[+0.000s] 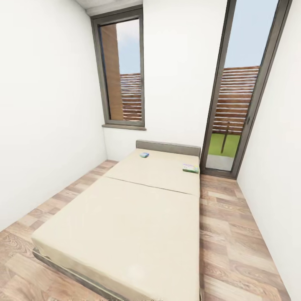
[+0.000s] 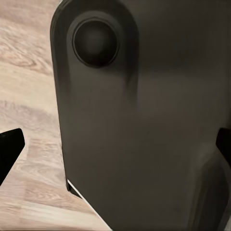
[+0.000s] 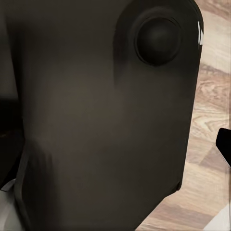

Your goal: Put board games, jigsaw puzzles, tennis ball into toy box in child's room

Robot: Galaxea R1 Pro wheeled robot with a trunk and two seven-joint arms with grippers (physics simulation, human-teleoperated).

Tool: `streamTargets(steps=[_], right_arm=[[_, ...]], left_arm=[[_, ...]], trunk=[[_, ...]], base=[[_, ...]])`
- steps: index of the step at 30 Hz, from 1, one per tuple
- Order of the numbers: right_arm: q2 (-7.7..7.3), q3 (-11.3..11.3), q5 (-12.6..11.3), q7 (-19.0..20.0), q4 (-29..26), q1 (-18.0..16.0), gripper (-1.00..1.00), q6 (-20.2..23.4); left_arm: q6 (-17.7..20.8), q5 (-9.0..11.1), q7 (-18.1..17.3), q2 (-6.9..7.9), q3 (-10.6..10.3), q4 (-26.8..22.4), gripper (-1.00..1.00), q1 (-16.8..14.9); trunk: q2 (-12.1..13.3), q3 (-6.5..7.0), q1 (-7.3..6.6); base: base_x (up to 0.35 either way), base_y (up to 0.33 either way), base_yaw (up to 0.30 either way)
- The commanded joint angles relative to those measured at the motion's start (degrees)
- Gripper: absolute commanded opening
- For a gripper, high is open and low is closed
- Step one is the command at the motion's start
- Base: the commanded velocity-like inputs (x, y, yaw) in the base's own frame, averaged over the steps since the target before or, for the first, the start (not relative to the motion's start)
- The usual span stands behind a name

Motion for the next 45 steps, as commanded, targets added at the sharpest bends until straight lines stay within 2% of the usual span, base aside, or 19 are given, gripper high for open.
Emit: streamTargets(steps=[1,7,19,26,45], right_arm=[[0.00,0.02,-0.01,-0.01,-0.02,-0.01,1.00,-0.01],[-0.07,0.03,0.00,-0.01,-0.02,-0.01,1.00,0.00],[-0.41,-0.07,-0.10,-0.01,-0.02,0.00,1.00,-0.06],[-0.37,-0.03,-0.16,-0.05,-0.02,-0.01,1.00,-0.22],[-0.27,-0.14,-0.22,-0.02,-0.02,-0.01,1.00,-0.26]], left_arm=[[-0.03,0.03,-0.02,0.00,0.14,-0.05,1.00,-0.01],[-0.06,0.11,-0.02,-0.17,0.36,-0.05,1.00,-0.01],[-0.20,-0.07,-0.02,-0.25,0.10,-0.05,1.00,-0.01],[-2.71,-0.24,-0.02,-0.18,-0.14,-0.03,1.00,-0.01],[-6.37,-0.31,0.06,0.29,-0.32,-0.05,1.00,-0.01]], trunk=[[-0.03,-0.05,-0.01],[-0.03,-0.05,-0.01],[4.79,2.10,-2.64],[7.59,3.36,-4.18],[15.21,6.77,-8.36]], base=[[-0.036,-0.018,0.247],[-0.016,-0.008,0.219],[-0.002,-0.001,0.029],[0.000,0.000,0.000],[0.000,0.000,0.000]])
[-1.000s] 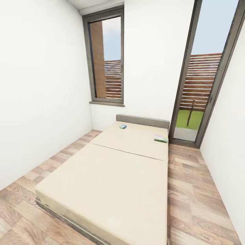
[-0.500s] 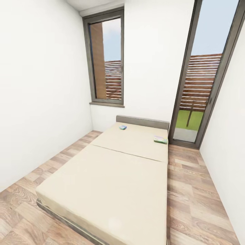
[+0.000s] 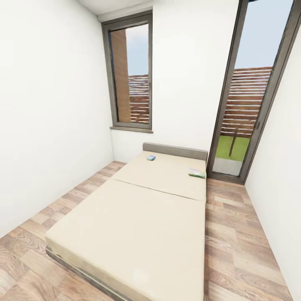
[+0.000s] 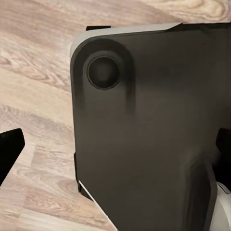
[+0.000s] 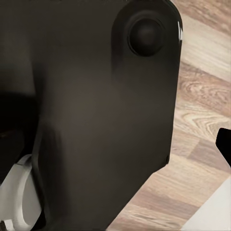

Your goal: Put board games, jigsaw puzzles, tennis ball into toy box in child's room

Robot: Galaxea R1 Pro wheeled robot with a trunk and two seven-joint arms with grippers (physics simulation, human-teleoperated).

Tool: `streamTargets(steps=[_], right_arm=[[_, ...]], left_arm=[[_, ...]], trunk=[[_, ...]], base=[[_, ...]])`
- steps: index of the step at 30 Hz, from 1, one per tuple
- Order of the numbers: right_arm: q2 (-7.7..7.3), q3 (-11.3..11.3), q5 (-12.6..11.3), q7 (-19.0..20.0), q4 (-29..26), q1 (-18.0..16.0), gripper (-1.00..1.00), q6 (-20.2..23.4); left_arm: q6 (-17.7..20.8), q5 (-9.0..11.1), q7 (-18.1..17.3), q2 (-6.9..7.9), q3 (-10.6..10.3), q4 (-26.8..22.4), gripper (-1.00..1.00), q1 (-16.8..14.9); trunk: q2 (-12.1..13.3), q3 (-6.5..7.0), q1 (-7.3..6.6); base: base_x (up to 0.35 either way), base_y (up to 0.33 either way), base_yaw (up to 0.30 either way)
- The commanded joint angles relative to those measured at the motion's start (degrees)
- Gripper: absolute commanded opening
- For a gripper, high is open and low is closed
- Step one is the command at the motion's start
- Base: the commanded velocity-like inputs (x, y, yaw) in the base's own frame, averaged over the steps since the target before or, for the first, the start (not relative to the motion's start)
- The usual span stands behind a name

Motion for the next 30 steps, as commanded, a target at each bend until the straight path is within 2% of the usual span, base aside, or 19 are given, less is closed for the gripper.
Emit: streamTargets(steps=[1,21,30], right_arm=[[0.01,0.03,-0.01,-0.02,-0.02,-0.01,1.00,-0.03],[0.07,-0.08,-0.09,-0.05,-0.02,-0.01,1.00,-0.01],[0.12,-0.36,-0.26,-0.02,-0.02,-0.01,1.00,0.16]], left_arm=[[-0.26,-0.02,0.00,0.04,-0.05,-0.01,1.00,-0.01],[-1.15,-0.14,0.00,0.33,-0.10,-0.08,1.00,-0.01],[-2.06,-0.09,0.00,1.55,0.07,-2.41,1.00,-0.01]], trunk=[[0.38,0.13,-0.22],[8.40,3.72,-4.62],[12.01,5.34,-6.59]], base=[[0.000,0.000,0.000],[0.000,0.000,0.000],[0.000,0.000,0.000]])
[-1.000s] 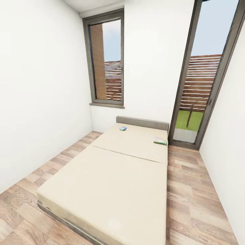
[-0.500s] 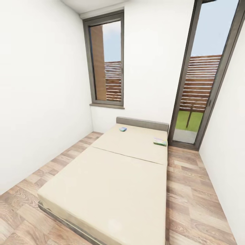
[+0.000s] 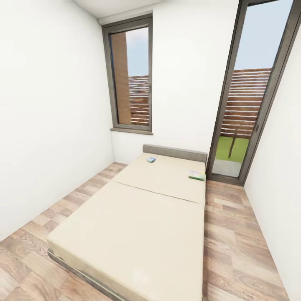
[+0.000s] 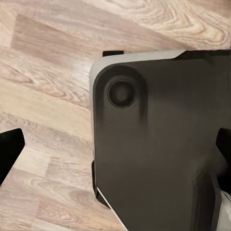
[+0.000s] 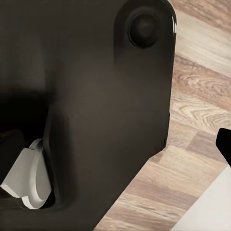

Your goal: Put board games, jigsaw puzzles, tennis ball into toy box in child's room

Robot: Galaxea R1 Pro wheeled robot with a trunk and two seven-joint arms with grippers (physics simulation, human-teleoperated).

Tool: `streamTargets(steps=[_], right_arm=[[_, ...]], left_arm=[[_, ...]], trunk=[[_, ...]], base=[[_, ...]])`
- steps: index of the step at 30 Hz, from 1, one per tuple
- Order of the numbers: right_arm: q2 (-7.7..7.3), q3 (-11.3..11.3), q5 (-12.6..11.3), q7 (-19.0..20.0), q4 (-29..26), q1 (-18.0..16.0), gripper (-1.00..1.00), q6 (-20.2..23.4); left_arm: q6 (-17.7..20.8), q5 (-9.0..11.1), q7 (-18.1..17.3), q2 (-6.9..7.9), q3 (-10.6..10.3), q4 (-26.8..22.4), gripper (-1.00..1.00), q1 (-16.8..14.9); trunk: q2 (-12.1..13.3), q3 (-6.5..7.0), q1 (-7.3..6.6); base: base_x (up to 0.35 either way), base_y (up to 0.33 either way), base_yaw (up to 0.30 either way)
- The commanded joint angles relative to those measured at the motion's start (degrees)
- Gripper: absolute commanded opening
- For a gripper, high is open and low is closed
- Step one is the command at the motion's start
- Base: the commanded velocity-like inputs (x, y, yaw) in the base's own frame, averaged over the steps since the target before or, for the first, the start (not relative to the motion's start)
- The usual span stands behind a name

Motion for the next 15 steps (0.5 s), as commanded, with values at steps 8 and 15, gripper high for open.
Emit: streamTargets(steps=[8,15], right_arm=[[0.18,0.13,0.07,0.12,-0.02,-0.01,1.00,-1.16],[-0.40,-0.07,-0.19,0.40,-0.02,0.01,1.00,-2.93]], left_arm=[[-0.16,-0.03,0.05,0.60,0.01,-1.14,1.00,-0.18],[1.12,0.00,0.07,2.68,0.13,-3.24,1.00,-0.88]], trunk=[[3.18,1.39,-1.76],[5.99,2.64,-3.30]], base=[[0.000,0.000,0.000],[0.000,0.000,0.000]])
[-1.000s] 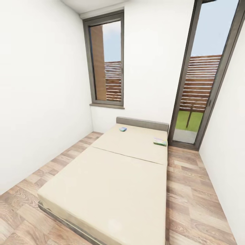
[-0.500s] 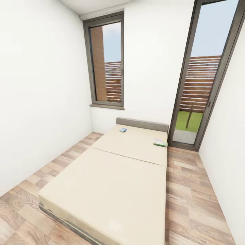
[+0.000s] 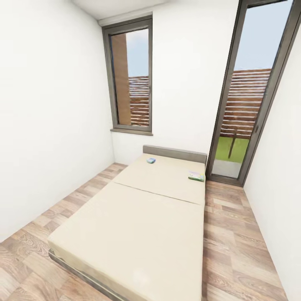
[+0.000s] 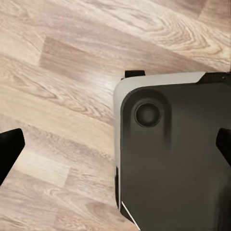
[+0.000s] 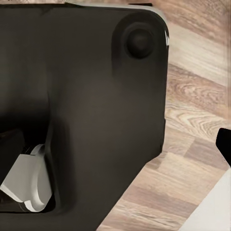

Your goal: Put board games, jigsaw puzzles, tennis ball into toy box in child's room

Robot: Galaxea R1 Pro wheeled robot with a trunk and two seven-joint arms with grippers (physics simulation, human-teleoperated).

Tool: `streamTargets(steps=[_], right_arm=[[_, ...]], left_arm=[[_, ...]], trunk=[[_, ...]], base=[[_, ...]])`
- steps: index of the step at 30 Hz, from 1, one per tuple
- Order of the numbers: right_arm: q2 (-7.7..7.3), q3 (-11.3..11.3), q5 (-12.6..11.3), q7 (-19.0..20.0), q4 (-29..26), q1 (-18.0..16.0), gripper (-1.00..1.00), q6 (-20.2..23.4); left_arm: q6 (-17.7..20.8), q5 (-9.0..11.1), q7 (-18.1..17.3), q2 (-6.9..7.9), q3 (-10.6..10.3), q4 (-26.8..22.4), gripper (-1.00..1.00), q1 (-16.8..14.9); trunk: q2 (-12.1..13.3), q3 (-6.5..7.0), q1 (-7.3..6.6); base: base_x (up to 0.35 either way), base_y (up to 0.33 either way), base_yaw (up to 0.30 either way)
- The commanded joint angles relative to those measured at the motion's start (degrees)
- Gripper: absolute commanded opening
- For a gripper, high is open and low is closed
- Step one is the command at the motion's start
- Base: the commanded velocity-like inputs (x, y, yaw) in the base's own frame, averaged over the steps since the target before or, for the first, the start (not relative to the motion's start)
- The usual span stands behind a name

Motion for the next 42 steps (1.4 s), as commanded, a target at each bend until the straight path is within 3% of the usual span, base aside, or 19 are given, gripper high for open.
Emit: streamTargets(steps=[1,5,8,12,17,20,25,31,34,42], right_arm=[[-0.35,-0.08,-0.14,0.08,-0.02,0.01,1.00,-0.23],[-1.70,-0.39,-0.90,0.13,-0.02,0.01,1.00,-0.33],[-2.77,-1.18,-3.09,0.36,-0.02,-0.01,1.00,-0.46],[-6.02,-2.13,-7.30,1.00,-0.05,-0.04,1.00,-0.61],[-9.26,-2.60,-10.46,2.40,-0.09,-0.55,1.00,-0.17],[-9.89,-2.66,-10.96,2.85,-0.11,-1.76,1.00,0.11],[-10.56,-2.67,-11.28,3.13,-0.19,-5.97,1.00,0.83],[-11.96,-2.68,-11.33,4.64,-3.11,-7.86,1.00,0.46],[-12.63,-2.65,-11.46,8.70,-9.45,-7.62,1.00,0.91],[-12.99,-5.57,-14.80,11.01,-15.95,-7.40,1.00,1.65]], left_arm=[[0.20,0.03,0.00,0.72,0.04,-0.61,1.00,-0.16],[2.32,0.27,-0.02,2.29,0.29,-3.36,1.00,-0.33],[4.60,0.36,-0.19,3.32,0.39,-6.05,1.00,-0.43],[7.57,0.49,-0.41,4.90,0.52,-9.88,1.00,-0.47],[9.08,0.54,-0.50,5.60,0.60,-12.47,1.00,-0.49],[10.11,0.55,-0.54,5.67,0.62,-14.01,1.00,-0.83],[17.48,0.61,-0.79,5.99,0.58,-17.06,1.00,-3.65],[21.09,0.71,-1.00,7.10,0.67,-18.89,1.00,-6.54],[22.33,0.79,-2.09,8.35,2.24,-19.32,1.00,-9.07],[23.86,0.65,-8.98,10.03,8.97,-19.53,1.00,-11.75]], trunk=[[0.36,0.12,-0.22],[1.97,0.83,-1.10],[3.17,1.37,-1.76],[4.78,2.09,-2.63],[6.78,2.99,-3.73],[7.98,3.53,-4.39],[9.99,4.42,-5.49],[12.40,5.50,-6.81],[13.60,6.04,-7.47],[16.81,7.48,-9.22]], base=[[0.000,0.000,0.000],[0.000,0.000,0.000],[0.000,0.000,0.000],[0.000,0.000,0.000],[0.000,0.000,0.000],[0.000,0.000,0.000],[0.000,0.000,0.000],[0.000,0.000,0.000],[0.000,0.000,0.000],[0.000,0.000,0.000]])
